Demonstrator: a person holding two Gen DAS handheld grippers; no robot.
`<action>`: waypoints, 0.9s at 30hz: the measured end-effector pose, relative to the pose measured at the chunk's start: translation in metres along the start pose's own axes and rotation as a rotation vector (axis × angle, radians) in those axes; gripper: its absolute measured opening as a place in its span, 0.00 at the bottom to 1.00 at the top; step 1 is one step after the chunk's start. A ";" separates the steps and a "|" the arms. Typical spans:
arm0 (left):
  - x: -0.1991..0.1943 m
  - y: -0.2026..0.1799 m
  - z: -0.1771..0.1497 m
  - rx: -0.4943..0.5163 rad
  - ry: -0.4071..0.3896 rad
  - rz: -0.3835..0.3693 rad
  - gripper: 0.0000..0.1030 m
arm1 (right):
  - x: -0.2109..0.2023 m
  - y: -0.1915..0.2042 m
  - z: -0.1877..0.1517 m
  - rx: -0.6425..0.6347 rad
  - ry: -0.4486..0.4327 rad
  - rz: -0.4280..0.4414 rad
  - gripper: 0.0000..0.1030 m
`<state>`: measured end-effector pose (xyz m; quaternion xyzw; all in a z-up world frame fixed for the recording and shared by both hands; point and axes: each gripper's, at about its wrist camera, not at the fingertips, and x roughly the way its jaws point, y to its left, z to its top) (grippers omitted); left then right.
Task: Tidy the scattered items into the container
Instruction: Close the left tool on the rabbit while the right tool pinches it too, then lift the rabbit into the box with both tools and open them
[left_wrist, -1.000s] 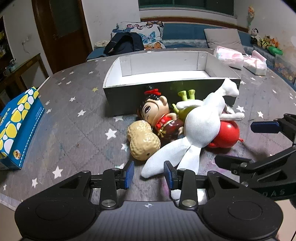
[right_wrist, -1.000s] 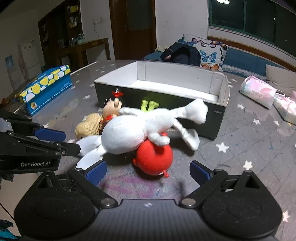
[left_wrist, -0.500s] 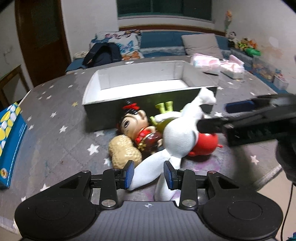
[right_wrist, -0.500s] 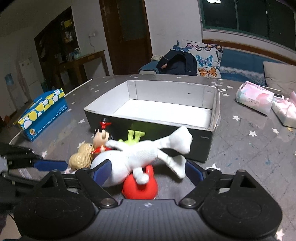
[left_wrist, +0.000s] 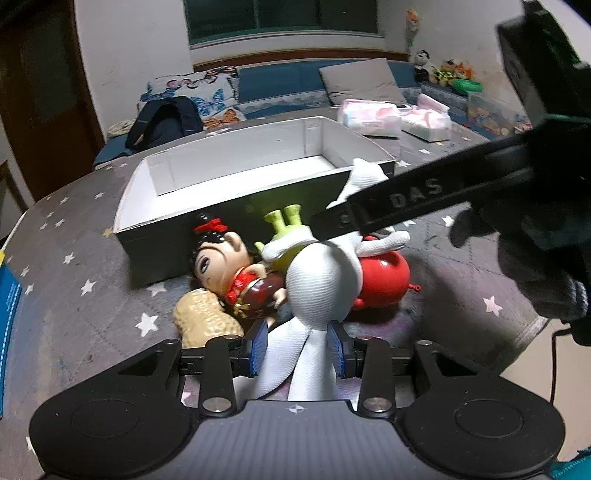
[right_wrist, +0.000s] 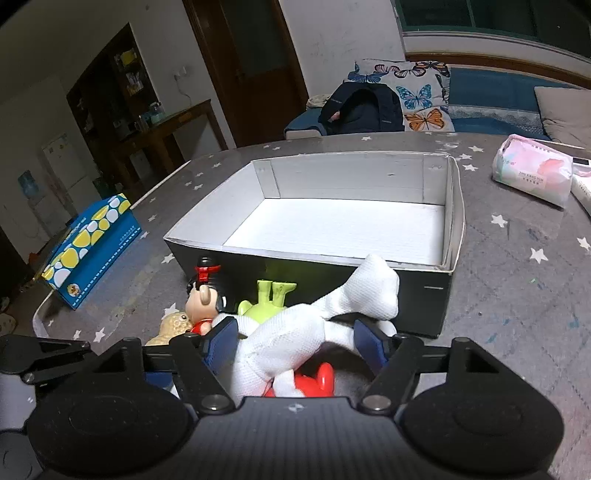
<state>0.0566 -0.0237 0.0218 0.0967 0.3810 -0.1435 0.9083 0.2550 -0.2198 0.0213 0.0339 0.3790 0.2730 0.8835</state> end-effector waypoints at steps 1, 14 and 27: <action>0.000 -0.001 0.000 0.003 -0.003 -0.004 0.37 | 0.001 0.000 0.000 -0.005 -0.002 -0.006 0.69; 0.021 0.001 -0.002 -0.014 0.029 -0.033 0.32 | 0.006 -0.001 0.002 -0.006 0.014 0.026 0.42; -0.002 0.003 0.001 -0.050 -0.084 -0.039 0.23 | -0.026 0.011 0.012 -0.028 -0.071 0.043 0.36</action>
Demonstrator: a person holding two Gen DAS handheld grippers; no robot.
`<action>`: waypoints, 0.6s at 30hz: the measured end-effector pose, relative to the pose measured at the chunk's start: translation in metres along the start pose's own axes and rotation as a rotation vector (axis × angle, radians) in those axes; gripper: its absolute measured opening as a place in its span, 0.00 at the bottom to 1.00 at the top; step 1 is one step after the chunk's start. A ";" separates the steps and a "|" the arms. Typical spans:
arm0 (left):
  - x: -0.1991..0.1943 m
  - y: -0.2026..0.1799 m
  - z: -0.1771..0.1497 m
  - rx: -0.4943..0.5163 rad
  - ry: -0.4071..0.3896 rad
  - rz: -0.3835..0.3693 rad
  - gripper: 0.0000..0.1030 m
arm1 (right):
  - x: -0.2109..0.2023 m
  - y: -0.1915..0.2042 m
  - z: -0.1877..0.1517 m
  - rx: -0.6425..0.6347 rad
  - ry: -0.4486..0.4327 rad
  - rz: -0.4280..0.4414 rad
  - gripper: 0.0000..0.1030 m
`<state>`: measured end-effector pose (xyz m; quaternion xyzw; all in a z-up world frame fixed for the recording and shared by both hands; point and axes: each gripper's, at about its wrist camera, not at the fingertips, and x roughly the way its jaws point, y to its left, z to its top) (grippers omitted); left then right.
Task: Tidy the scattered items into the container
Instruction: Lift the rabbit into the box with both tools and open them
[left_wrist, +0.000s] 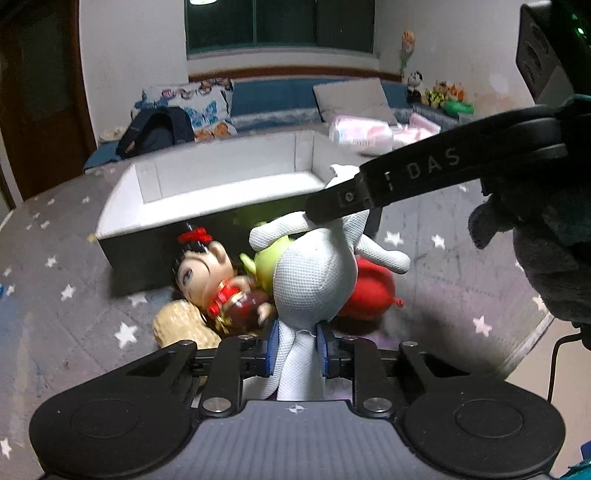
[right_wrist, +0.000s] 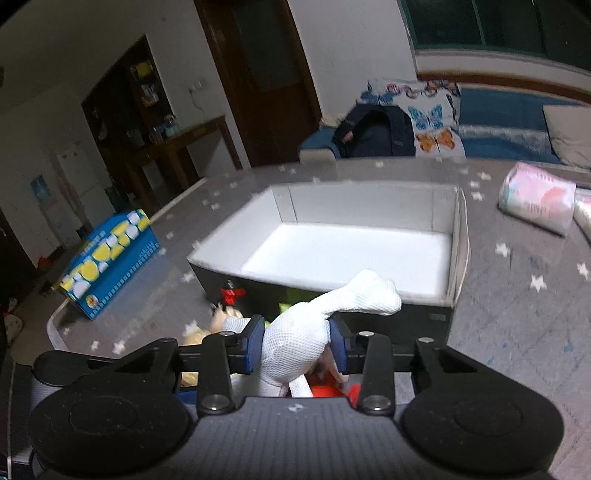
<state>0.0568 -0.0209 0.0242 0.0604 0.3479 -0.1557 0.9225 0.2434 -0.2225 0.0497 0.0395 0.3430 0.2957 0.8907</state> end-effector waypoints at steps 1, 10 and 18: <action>-0.004 0.001 0.004 -0.003 -0.018 0.003 0.23 | -0.003 0.001 0.004 -0.003 -0.017 0.002 0.36; -0.014 0.025 0.058 0.009 -0.123 0.056 0.23 | -0.008 -0.008 0.051 0.065 -0.137 0.033 0.36; 0.024 0.046 0.109 0.122 -0.102 0.140 0.23 | 0.027 -0.043 0.091 0.248 -0.147 0.056 0.36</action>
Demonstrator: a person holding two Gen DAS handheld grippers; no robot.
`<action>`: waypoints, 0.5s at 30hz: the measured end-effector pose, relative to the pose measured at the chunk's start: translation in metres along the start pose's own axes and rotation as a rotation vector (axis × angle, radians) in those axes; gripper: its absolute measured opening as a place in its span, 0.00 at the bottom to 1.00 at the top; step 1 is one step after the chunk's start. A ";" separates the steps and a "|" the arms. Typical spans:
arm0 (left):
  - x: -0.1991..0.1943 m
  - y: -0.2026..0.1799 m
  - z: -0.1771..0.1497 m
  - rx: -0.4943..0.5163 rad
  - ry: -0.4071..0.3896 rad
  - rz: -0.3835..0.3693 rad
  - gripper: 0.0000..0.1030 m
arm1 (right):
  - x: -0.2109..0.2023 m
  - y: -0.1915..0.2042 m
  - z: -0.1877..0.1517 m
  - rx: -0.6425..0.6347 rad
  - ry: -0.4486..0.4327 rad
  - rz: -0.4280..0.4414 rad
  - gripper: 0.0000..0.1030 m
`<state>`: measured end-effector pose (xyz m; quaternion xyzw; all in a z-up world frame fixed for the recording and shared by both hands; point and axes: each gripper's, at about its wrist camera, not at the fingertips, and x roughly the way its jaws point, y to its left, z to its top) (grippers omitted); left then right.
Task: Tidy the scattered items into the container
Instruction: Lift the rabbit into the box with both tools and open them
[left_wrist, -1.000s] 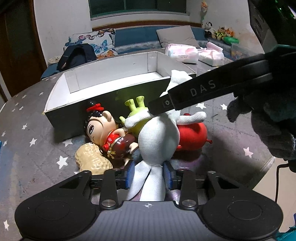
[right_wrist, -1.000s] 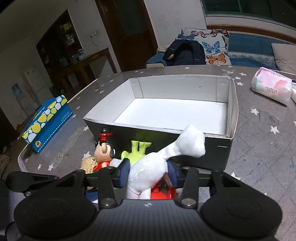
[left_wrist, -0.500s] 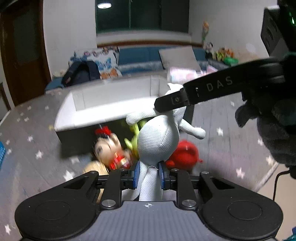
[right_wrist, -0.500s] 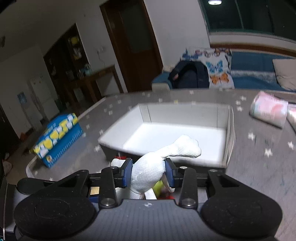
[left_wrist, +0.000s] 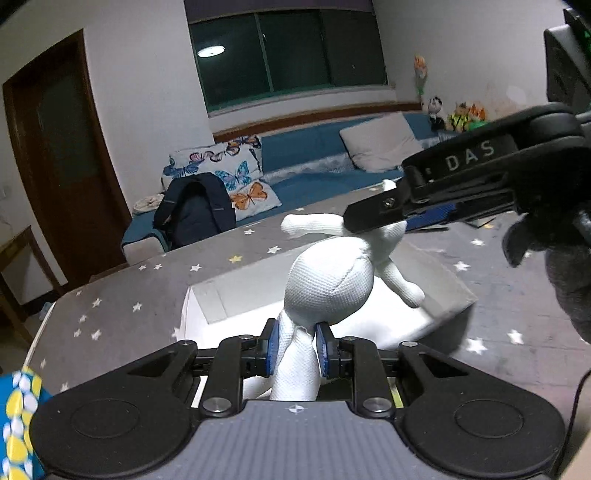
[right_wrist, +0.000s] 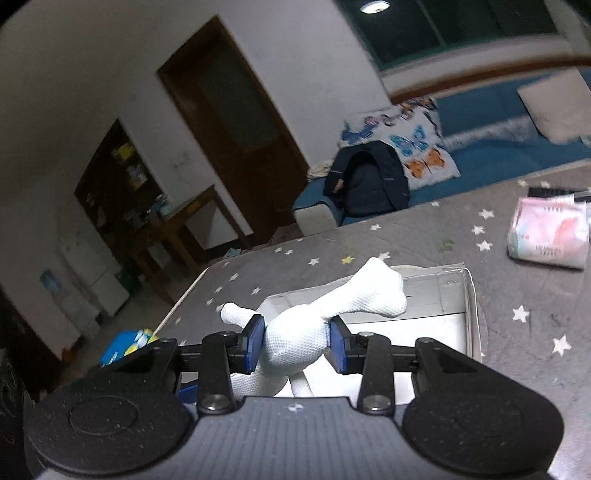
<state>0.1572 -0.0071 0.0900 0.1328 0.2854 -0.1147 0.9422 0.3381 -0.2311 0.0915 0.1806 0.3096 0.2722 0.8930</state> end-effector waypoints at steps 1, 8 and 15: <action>0.008 0.003 0.003 0.004 0.015 0.001 0.23 | 0.008 -0.005 0.003 0.020 0.006 -0.007 0.36; 0.067 0.014 0.004 -0.003 0.147 0.006 0.23 | 0.059 -0.040 0.005 0.148 0.097 -0.040 0.36; 0.095 0.020 -0.003 -0.020 0.213 0.014 0.25 | 0.095 -0.065 -0.009 0.197 0.186 -0.071 0.37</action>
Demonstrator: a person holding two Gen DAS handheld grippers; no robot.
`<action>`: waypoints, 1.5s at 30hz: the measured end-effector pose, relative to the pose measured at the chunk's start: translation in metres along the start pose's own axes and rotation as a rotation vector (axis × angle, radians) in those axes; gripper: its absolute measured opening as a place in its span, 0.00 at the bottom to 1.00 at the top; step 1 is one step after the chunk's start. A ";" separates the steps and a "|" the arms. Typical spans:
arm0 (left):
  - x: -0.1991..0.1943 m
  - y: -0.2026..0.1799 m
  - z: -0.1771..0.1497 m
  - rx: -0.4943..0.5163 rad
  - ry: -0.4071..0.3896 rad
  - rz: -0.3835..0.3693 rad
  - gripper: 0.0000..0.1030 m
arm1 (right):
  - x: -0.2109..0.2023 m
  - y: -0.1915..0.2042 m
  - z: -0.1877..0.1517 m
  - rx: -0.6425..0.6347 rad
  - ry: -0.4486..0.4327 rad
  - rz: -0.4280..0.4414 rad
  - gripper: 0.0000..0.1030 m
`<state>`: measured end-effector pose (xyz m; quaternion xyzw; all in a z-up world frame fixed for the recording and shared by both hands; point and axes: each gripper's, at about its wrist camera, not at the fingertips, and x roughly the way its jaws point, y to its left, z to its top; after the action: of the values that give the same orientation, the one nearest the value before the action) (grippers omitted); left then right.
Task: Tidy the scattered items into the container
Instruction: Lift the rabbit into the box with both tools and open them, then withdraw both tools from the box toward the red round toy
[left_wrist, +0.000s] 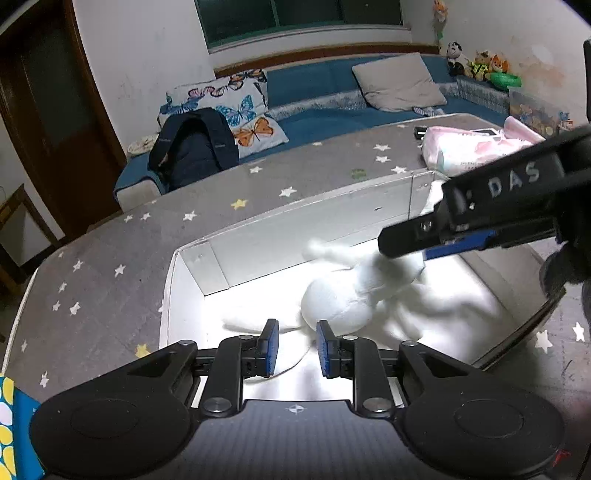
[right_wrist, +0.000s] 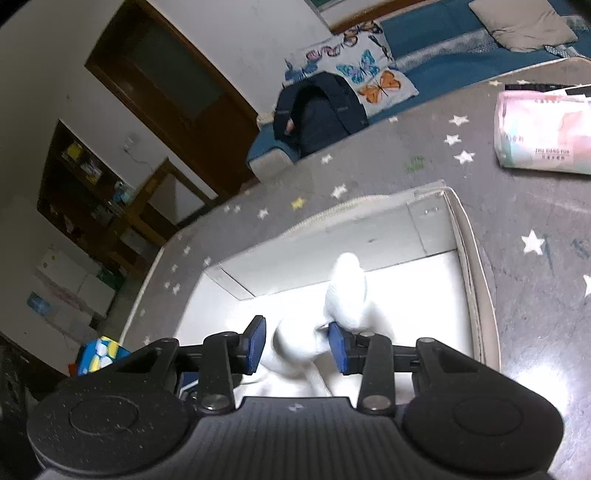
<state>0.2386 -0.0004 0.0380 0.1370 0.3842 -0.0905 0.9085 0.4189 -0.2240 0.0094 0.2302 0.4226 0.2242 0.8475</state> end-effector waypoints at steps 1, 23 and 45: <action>0.002 0.000 0.000 0.000 0.005 0.002 0.25 | 0.003 -0.001 0.000 -0.009 0.004 -0.011 0.37; -0.023 -0.008 -0.015 -0.039 -0.018 0.028 0.25 | -0.053 0.035 -0.035 -0.358 -0.075 -0.126 0.48; -0.087 -0.023 -0.055 -0.138 -0.108 -0.018 0.25 | -0.125 0.038 -0.127 -0.579 -0.095 -0.135 0.66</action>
<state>0.1356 0.0003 0.0605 0.0654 0.3414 -0.0794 0.9343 0.2401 -0.2400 0.0403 -0.0396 0.3154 0.2678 0.9095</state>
